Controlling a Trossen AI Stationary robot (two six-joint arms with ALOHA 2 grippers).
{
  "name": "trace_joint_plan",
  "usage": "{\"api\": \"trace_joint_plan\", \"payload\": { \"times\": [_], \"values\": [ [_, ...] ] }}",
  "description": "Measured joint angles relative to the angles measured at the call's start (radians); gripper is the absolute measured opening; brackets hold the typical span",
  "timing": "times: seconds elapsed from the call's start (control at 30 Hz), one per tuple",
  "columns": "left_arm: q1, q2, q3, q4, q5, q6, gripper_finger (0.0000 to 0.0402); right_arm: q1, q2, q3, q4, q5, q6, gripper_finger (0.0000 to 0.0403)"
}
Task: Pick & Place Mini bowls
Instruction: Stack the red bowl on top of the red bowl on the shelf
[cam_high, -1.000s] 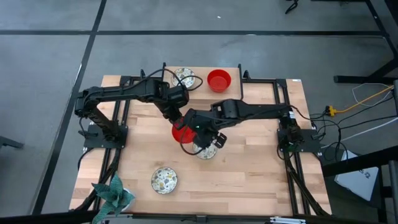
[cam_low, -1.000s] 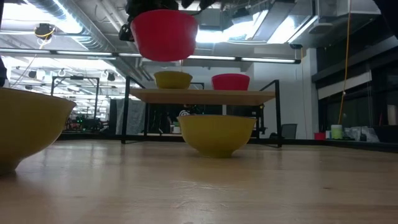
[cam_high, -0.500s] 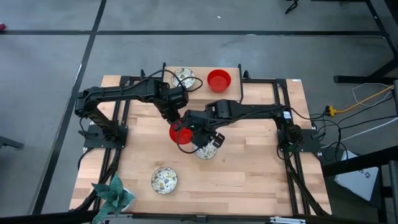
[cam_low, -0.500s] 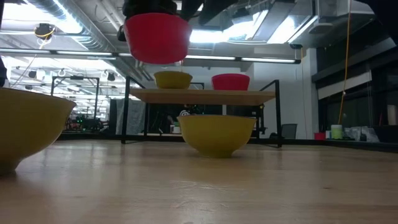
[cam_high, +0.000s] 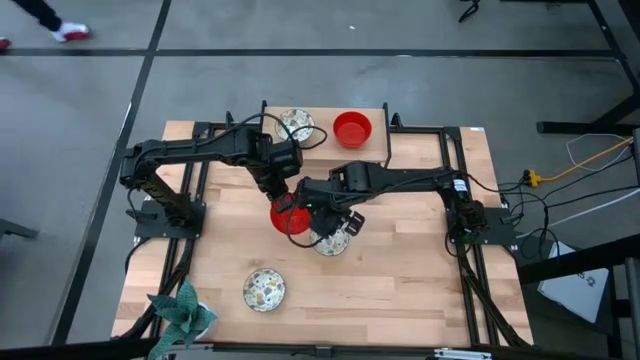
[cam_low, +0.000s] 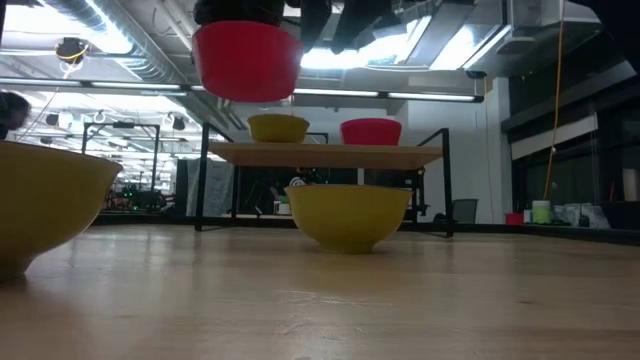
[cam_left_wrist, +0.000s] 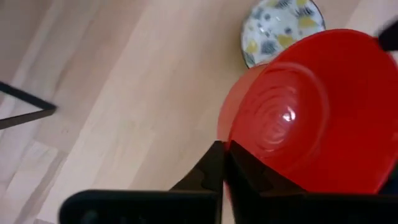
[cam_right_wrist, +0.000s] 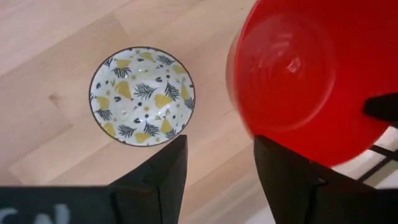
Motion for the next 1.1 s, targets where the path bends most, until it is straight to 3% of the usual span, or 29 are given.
{"api": "trace_joint_plan", "payload": {
  "times": [0.57, 0.7, 0.8, 0.9, 1.1],
  "values": [
    [-0.022, -0.001, 0.0, -0.053, -0.001, 0.347, 0.0002, 0.004, 0.001, 0.0, -0.01, 0.004, -0.024, 0.0184],
    [-0.008, -0.001, 0.0, -0.047, -0.019, 0.159, 0.0002, 0.007, 0.0, 0.0, -0.027, 0.014, 0.004, 0.0184],
    [0.006, -0.001, 0.0, -0.047, 0.011, 0.14, 0.0002, 0.013, 0.0, 0.0, -0.066, 0.043, 0.042, 0.0184],
    [0.007, -0.005, 0.0, -0.05, 0.028, 0.019, 0.0002, 0.017, 0.0, 0.0, -0.104, 0.064, 0.072, 0.0184],
    [0.034, -0.006, 0.0, -0.061, -0.053, -0.162, 0.0002, 0.023, 0.0, 0.0, -0.121, 0.064, 0.132, 0.0184]
  ]
}}
